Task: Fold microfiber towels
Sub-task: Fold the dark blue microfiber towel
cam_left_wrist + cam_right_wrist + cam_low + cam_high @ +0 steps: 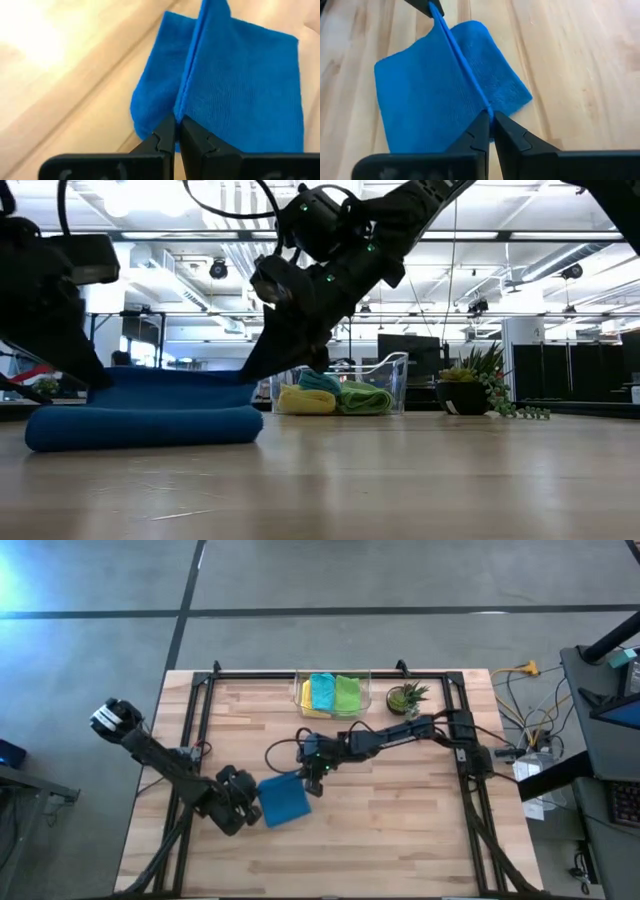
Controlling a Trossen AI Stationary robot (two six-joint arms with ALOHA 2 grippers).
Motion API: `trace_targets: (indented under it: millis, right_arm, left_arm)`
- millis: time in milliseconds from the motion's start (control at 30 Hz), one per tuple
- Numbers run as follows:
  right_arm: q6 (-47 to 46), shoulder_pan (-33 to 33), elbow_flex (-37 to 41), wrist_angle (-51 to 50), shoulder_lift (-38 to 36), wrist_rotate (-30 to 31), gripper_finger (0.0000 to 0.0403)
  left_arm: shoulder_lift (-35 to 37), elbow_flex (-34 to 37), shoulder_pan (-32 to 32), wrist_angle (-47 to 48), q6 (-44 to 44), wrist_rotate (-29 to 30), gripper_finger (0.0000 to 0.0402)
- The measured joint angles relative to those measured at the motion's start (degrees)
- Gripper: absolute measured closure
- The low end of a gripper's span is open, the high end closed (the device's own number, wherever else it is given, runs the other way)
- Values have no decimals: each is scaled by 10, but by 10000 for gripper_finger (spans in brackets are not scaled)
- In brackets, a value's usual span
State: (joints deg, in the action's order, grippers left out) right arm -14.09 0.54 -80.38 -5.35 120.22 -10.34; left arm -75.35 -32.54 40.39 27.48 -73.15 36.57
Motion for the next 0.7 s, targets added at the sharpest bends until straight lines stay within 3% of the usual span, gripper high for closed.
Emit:
trace_targets:
  millis: [200,500,700]
  right_arm:
    - [-14,9,2,-8,0,31,367]
    - [-23,28,2,4,0,26,314]
    - [51,13,2,64,-5,-101,292]
  left_arm:
    - [0,5,-23,5,0,-7,390]
    - [4,6,-27,37,-13,-21,326]
    - [30,6,-27,99,-75,-26,286]
